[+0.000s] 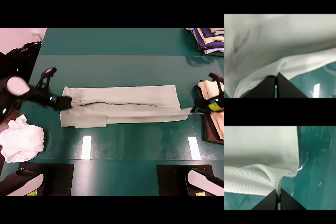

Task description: Fold the shirts.

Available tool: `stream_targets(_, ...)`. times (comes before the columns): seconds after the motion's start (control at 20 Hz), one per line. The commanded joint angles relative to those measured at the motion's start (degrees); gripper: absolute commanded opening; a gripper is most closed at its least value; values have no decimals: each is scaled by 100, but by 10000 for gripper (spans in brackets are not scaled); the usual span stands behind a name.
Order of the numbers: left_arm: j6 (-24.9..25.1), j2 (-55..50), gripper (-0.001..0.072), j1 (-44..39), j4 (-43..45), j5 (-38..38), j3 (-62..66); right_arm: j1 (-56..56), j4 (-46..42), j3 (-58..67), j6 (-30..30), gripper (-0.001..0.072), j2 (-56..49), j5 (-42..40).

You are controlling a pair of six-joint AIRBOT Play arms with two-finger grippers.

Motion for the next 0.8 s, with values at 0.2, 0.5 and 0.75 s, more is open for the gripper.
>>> stream_targets(0.2, 63, -2063, 26, 0, 282, 743, 1906, 238, 553, 1862, 101, 18, -1954, -184)
stream_targets(0.5, 55, -2153, 109, -2, 295, 1329, 1982, 179, 1493, 2918, 96, 76, -2990, -278)
stream_targets(0.75, 13, -2076, 481, 0, 295, 1152, 2100, -289, 2105, 3296, -221, 382, -3289, 210)
